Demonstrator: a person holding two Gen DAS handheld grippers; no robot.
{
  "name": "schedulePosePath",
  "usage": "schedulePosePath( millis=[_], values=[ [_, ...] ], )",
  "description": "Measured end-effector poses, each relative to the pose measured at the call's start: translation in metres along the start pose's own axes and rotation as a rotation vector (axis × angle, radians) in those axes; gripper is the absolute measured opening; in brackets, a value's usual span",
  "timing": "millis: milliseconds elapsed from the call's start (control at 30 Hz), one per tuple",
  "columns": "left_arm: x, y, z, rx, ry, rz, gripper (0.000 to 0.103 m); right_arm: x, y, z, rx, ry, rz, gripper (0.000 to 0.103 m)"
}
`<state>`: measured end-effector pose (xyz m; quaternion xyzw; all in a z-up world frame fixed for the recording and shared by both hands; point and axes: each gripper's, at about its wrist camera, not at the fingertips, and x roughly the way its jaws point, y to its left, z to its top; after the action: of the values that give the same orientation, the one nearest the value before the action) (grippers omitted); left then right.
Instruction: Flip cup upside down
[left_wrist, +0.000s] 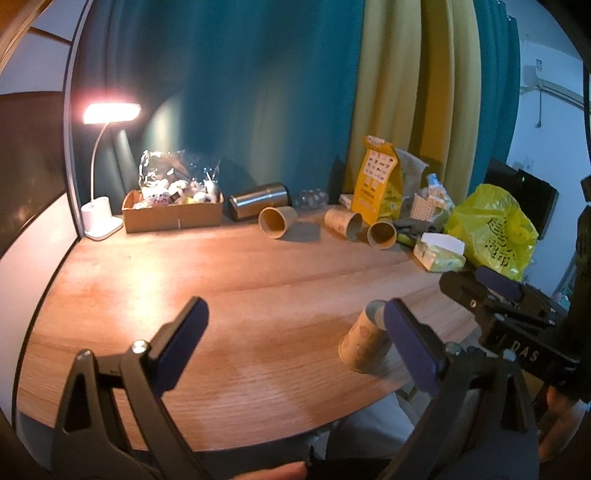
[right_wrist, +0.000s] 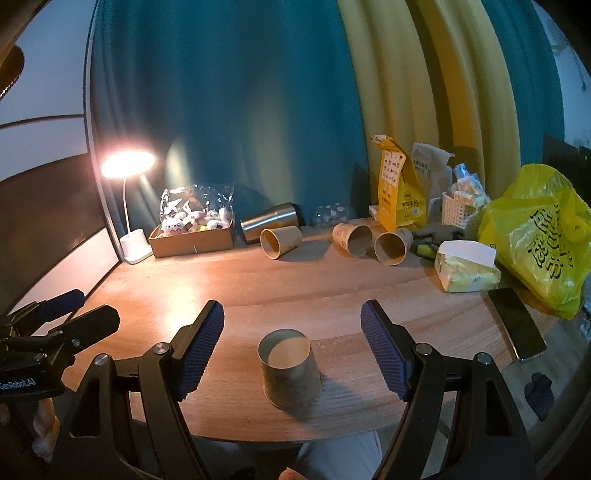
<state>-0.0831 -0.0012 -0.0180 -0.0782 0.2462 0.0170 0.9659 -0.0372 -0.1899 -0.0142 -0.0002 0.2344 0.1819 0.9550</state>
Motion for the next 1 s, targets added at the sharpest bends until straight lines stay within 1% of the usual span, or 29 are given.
schedulePosePath(
  millis=[533, 800, 900, 1000],
  values=[
    [0.0031, 0.0008, -0.0029, -0.001, 0.007, -0.010, 0.097, 0.0066, -0.0032, -0.0022, 0.007, 0.023, 0.006, 0.080],
    [0.0033, 0.0022, -0.0028, -0.014, 0.012, -0.005, 0.097, 0.0091, -0.0042, -0.0026, 0.006, 0.030, 0.007, 0.080],
    [0.0041, 0.0021, -0.0033, -0.011, 0.014, 0.008, 0.097, 0.0089, -0.0039, -0.0024, 0.005, 0.030, 0.007, 0.080],
    [0.0041, 0.0008, -0.0035, -0.011, 0.009, 0.002, 0.097, 0.0092, -0.0035, -0.0022, 0.006, 0.031, 0.006, 0.080]
  ],
)
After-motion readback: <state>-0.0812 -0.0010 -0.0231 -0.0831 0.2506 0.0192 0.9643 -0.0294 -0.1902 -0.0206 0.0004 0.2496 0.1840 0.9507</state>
